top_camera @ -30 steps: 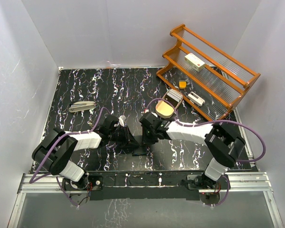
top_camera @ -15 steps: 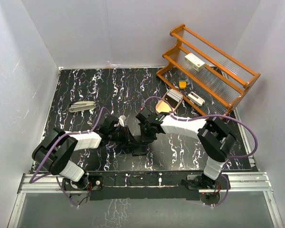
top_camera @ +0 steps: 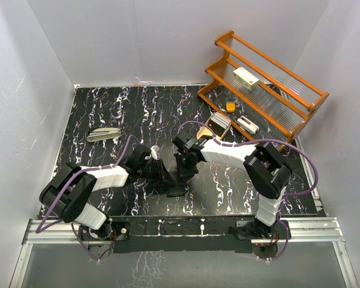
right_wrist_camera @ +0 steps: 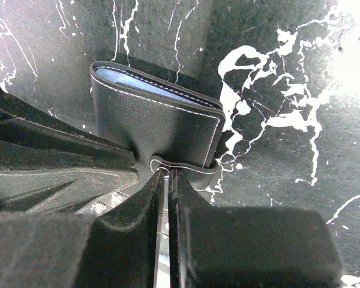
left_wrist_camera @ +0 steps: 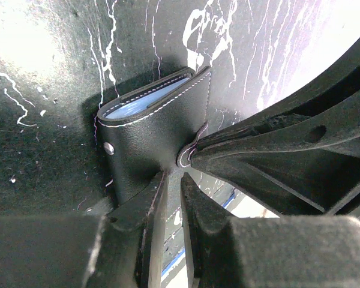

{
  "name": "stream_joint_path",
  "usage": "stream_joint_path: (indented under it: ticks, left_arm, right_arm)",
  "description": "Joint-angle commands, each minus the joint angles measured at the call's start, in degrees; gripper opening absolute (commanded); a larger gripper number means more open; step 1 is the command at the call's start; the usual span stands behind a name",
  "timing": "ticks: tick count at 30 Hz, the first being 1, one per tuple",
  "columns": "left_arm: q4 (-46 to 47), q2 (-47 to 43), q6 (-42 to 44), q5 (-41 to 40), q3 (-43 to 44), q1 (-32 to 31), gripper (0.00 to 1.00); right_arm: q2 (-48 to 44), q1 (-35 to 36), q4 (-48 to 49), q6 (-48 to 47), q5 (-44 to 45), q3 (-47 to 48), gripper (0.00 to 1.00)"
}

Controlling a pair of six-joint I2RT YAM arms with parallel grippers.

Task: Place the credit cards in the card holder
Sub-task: Close the card holder at the center of the board, then reset both arms

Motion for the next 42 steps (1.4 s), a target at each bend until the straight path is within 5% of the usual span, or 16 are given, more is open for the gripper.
stream_joint_path:
  ticks: [1,6,16,20,28,35,42]
  left_arm:
    - [-5.7,-0.2,1.9,-5.2,0.9,-0.4,0.15]
    - [-10.9,-5.2,2.4,-7.5,2.5,-0.4,0.19]
    - [-30.3,-18.9,7.8,-16.4,12.7,-0.2,0.53]
    - [-38.2,-24.2,9.5,-19.6,17.9,-0.3,0.98]
    - [-55.5,-28.5,14.9,-28.4,35.5,-0.2,0.99]
    - [-58.1,-33.2,16.3,-28.5,39.0,-0.2,0.99]
    - [-52.0,-42.2,15.4,-29.1,31.4,-0.2,0.99]
  right_arm:
    - [9.4,1.0,2.1,-5.0,9.3,-4.5,0.05]
    - [4.1,1.0,1.8,-4.5,9.7,-0.4,0.10]
    - [-16.5,1.0,3.7,0.2,13.5,-2.6,0.38]
    - [-24.7,1.0,4.5,3.0,16.5,-4.5,0.50]
    - [-37.2,1.0,-2.9,2.0,22.4,-1.9,0.98]
    - [-46.3,1.0,-4.7,2.7,25.8,0.2,0.98]
    - [-52.3,1.0,1.0,3.6,26.8,-6.3,0.98]
